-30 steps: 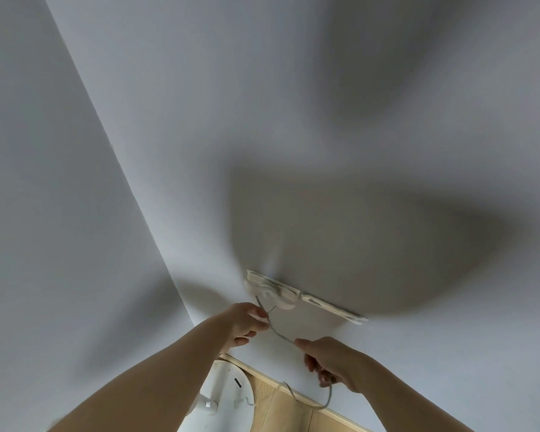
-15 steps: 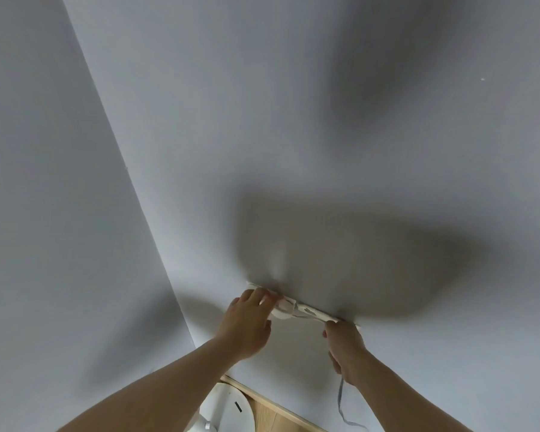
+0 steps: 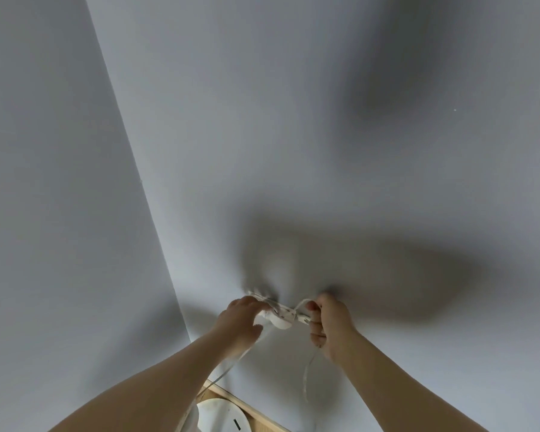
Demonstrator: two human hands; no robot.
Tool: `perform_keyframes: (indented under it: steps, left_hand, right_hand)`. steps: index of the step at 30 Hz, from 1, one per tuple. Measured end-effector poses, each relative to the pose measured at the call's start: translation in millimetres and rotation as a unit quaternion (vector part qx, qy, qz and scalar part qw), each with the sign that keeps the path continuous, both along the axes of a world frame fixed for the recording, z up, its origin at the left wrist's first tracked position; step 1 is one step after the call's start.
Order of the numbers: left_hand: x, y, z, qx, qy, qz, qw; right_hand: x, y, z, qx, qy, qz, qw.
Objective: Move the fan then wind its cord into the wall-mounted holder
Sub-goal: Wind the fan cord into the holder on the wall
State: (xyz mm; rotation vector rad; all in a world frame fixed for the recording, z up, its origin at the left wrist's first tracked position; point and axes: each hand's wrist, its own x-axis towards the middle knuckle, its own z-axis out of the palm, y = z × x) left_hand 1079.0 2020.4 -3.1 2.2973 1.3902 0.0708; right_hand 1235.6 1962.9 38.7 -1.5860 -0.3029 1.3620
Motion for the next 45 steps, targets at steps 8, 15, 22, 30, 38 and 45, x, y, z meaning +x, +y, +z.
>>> perform_keyframes:
  steps: [8, 15, 22, 30, 38, 45]
  left_hand:
    - [-29, 17, 29, 0.024, -0.199, 0.25, 0.947]
    - [-6, 11, 52, -0.117, -0.278, 0.132, 0.944]
    - [-13, 27, 62, 0.021, -0.148, 0.075, 0.986]
    - [-26, 43, 30, 0.192, 0.161, 0.042, 0.967]
    - [-20, 53, -14, -0.023, 0.066, 0.204, 0.976]
    - [-11, 57, -27, -0.037, 0.031, 0.222, 0.974]
  right_hand:
    - [-9, 20, 29, -0.043, -0.084, 0.177, 0.98]
    - [-34, 37, 36, -0.036, 0.04, 0.115, 0.992]
    - [-40, 46, 30, -0.069, -0.034, 0.142, 0.987]
    - [-21, 32, 1, -0.09, -0.1, 0.16, 0.978]
    - [7, 8, -25, -0.158, -0.091, 0.113, 0.977]
    - [12, 2, -37, -0.182, -0.075, 0.088, 0.976]
